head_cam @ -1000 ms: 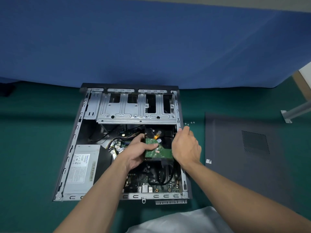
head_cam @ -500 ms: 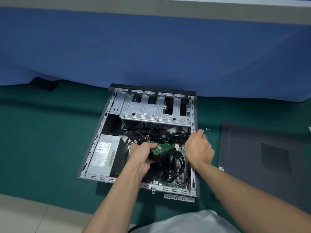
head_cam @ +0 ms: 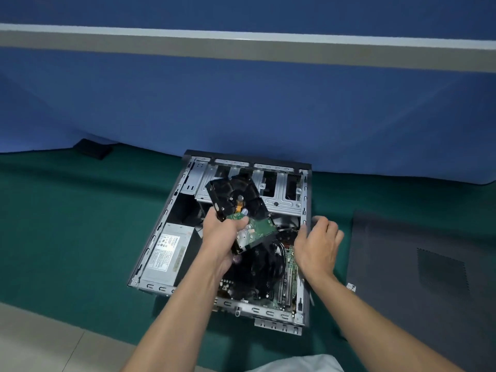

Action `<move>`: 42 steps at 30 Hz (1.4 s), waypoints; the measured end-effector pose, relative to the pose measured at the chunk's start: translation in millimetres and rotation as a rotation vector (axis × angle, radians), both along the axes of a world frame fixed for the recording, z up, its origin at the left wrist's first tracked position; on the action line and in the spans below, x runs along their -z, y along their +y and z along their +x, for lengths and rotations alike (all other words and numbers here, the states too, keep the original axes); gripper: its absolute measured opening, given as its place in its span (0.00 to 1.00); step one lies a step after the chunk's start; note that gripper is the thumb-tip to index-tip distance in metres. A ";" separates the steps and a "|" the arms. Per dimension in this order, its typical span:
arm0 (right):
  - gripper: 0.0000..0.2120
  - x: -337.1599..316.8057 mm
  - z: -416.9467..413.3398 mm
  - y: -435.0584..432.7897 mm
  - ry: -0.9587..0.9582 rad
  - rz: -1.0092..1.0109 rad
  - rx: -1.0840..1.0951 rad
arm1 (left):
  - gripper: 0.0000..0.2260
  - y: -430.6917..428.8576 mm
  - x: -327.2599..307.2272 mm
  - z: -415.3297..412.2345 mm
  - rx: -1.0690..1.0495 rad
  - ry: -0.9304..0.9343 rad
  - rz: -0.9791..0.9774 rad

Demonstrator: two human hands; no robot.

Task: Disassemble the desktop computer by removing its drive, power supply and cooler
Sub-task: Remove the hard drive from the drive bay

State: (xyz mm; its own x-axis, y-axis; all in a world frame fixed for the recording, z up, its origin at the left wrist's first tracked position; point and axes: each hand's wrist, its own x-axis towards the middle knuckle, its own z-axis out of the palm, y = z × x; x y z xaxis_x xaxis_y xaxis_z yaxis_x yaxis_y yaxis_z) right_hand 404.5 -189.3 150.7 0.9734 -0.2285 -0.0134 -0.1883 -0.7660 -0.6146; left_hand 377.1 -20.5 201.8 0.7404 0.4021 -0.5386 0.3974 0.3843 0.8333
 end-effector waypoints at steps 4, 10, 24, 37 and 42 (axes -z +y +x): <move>0.17 -19.1 -15.6 -3.2 0.051 0.375 -0.177 | 0.16 1.1 -13.3 13.1 0.108 -0.116 -0.090; 0.14 -36.8 -19.9 -2.4 0.209 0.729 -0.156 | 0.21 -10.7 -24.9 32.8 0.175 -0.161 -0.098; 0.18 -42.0 -11.7 8.7 0.262 0.967 -0.020 | 0.18 -24.0 -13.8 40.7 0.129 -0.159 -0.148; 0.14 -35.2 -5.3 24.6 0.383 1.022 -0.073 | 0.40 -9.4 -10.6 39.8 -0.058 -0.081 -0.208; 0.12 -31.4 -2.0 19.5 0.444 1.160 -0.156 | 0.28 -4.3 -7.6 38.2 -0.065 -0.088 -0.164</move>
State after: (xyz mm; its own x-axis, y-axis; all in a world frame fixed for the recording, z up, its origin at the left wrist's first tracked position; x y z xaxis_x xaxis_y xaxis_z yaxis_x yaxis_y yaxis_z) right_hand 402.5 -169.8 182.1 0.8490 0.2544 -0.4632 -0.5079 0.1510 -0.8481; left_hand 415.4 -24.8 209.4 0.7626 0.3627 -0.5355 0.2959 0.5406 0.7875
